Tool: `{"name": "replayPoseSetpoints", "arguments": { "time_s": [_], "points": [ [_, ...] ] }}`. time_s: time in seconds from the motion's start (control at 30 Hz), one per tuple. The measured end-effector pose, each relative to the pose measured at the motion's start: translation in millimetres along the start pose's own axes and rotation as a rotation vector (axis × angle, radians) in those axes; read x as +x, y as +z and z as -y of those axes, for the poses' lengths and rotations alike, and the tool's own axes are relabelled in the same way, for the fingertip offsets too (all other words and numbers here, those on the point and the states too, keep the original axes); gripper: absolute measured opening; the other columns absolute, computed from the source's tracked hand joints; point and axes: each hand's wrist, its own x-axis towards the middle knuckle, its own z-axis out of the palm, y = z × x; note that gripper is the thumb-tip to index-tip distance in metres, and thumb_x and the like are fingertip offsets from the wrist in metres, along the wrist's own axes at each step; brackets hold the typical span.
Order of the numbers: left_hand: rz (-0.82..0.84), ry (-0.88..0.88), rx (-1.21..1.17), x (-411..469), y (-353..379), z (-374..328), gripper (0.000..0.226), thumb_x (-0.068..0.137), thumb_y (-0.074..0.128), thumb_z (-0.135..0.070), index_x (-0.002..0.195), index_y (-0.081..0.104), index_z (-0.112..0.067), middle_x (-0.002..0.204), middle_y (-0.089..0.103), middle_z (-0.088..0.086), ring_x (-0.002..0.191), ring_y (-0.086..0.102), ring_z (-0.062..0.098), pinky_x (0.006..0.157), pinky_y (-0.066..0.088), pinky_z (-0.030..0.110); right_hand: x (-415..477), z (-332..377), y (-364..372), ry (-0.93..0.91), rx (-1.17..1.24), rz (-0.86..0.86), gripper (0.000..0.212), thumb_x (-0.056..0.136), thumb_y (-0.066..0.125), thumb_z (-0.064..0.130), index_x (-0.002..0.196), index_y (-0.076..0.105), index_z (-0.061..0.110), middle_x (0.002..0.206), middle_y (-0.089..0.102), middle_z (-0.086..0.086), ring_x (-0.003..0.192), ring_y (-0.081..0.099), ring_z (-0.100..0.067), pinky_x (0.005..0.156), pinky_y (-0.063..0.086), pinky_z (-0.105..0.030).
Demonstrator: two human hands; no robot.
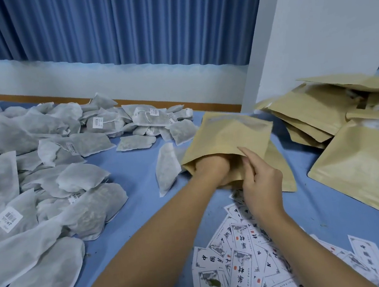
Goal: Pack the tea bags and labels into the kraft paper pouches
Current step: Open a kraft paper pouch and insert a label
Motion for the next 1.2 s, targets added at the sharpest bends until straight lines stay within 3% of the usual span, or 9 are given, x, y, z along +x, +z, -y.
{"name": "replayPoseSetpoints", "arguments": {
  "time_s": [0.17, 0.33, 0.43, 0.57, 0.73, 0.87, 0.97, 1.1, 1.2],
  "points": [
    [0.102, 0.245, 0.282, -11.8, 10.4, 10.6, 0.045, 0.104, 0.036, -0.034, 0.146, 0.041, -0.018, 0.150, 0.042, 0.011, 0.139, 0.038, 0.032, 0.118, 0.025, 0.043, 0.6, -5.1, 3.7, 0.012, -0.083, 0.035, 0.030, 0.100, 0.054, 0.007, 0.124, 0.070, 0.018, 0.059, 0.048, 0.005, 0.050, 0.045, -0.009, 0.058, 0.031, -0.017],
    [-0.157, 0.464, 0.286, -68.8, 6.4, 21.1, 0.037, 0.099, 0.042, -0.027, 0.134, 0.052, -0.020, 0.125, 0.060, 0.009, 0.111, 0.058, 0.035, 0.086, 0.050, 0.046, 1.7, -7.5, 1.5, 0.003, -0.093, 0.009, 0.031, 0.100, 0.053, 0.006, 0.123, 0.069, 0.019, 0.066, 0.055, 0.002, 0.057, 0.044, -0.011, 0.060, 0.032, -0.017],
    [-0.479, 0.605, 0.071, -86.7, -17.5, 12.2, 0.030, 0.088, 0.043, -0.019, 0.101, 0.070, -0.016, 0.088, 0.068, 0.001, 0.082, 0.064, 0.028, 0.065, 0.051, 0.043, 2.1, -7.8, 2.0, -0.004, -0.100, -0.011, 0.025, 0.102, 0.049, 0.007, 0.118, 0.068, 0.014, 0.079, 0.064, -0.001, 0.068, 0.044, -0.009, 0.063, 0.033, -0.013],
    [-0.861, 0.369, -0.089, -88.1, -34.7, 21.6, 0.014, 0.079, 0.058, -0.008, 0.089, 0.064, -0.016, 0.105, 0.060, 0.000, 0.097, 0.056, 0.022, 0.088, 0.041, 0.039, 4.6, -14.4, -0.2, 0.102, -0.109, 0.012, 0.030, 0.105, 0.044, 0.009, 0.128, 0.063, 0.010, 0.095, 0.063, 0.005, 0.079, 0.049, -0.006, 0.070, 0.032, -0.014],
    [-0.391, -0.115, 0.030, -75.2, -23.9, 62.5, 0.053, 0.081, 0.055, 0.000, 0.129, 0.046, -0.020, 0.147, 0.034, 0.007, 0.134, 0.035, 0.029, 0.105, 0.037, 0.044, 3.5, -13.4, -1.5, 0.148, -0.129, 0.058, 0.032, 0.105, 0.045, 0.010, 0.133, 0.061, 0.012, 0.093, 0.062, 0.004, 0.080, 0.054, -0.016, 0.068, 0.031, -0.015],
    [-0.539, 0.028, -0.312, -77.1, -26.7, 61.6, 0.062, 0.080, 0.049, 0.015, 0.133, 0.053, -0.017, 0.133, 0.051, 0.000, 0.121, 0.048, 0.022, 0.094, 0.043, 0.030, 2.2, -11.9, -2.5, 0.159, -0.130, 0.071, 0.033, 0.105, 0.044, 0.010, 0.134, 0.060, 0.013, 0.093, 0.062, 0.003, 0.079, 0.054, -0.015, 0.067, 0.031, -0.014],
    [-0.732, 0.391, -0.340, -84.3, -30.0, 45.5, 0.051, 0.087, 0.051, 0.015, 0.132, 0.053, -0.009, 0.130, 0.056, 0.006, 0.121, 0.052, 0.020, 0.104, 0.042, 0.029, 2.6, -10.8, -2.0, 0.159, -0.123, 0.064, 0.033, 0.105, 0.044, 0.009, 0.133, 0.061, 0.011, 0.092, 0.062, 0.002, 0.078, 0.053, -0.017, 0.067, 0.030, -0.016],
    [-0.420, 0.735, -0.211, -100.8, -12.7, 22.5, 0.045, 0.086, 0.050, 0.011, 0.128, 0.058, -0.002, 0.129, 0.061, 0.011, 0.119, 0.058, 0.026, 0.100, 0.048, 0.039, 4.1, -14.6, -1.3, 0.200, -0.113, 0.057, 0.032, 0.102, 0.042, 0.005, 0.122, 0.065, 0.010, 0.092, 0.070, -0.006, 0.075, 0.051, -0.018, 0.061, 0.031, -0.016],
    [-0.252, 0.750, -0.112, -93.9, 0.3, 12.5, 0.049, 0.084, 0.030, -0.005, 0.121, 0.061, -0.003, 0.129, 0.060, 0.009, 0.118, 0.055, 0.027, 0.093, 0.050, 0.038, 3.7, -12.9, -0.9, 0.218, -0.093, 0.061, 0.033, 0.102, 0.044, 0.010, 0.129, 0.064, 0.011, 0.099, 0.070, -0.002, 0.083, 0.054, -0.013, 0.065, 0.033, -0.010]
  ]
}}
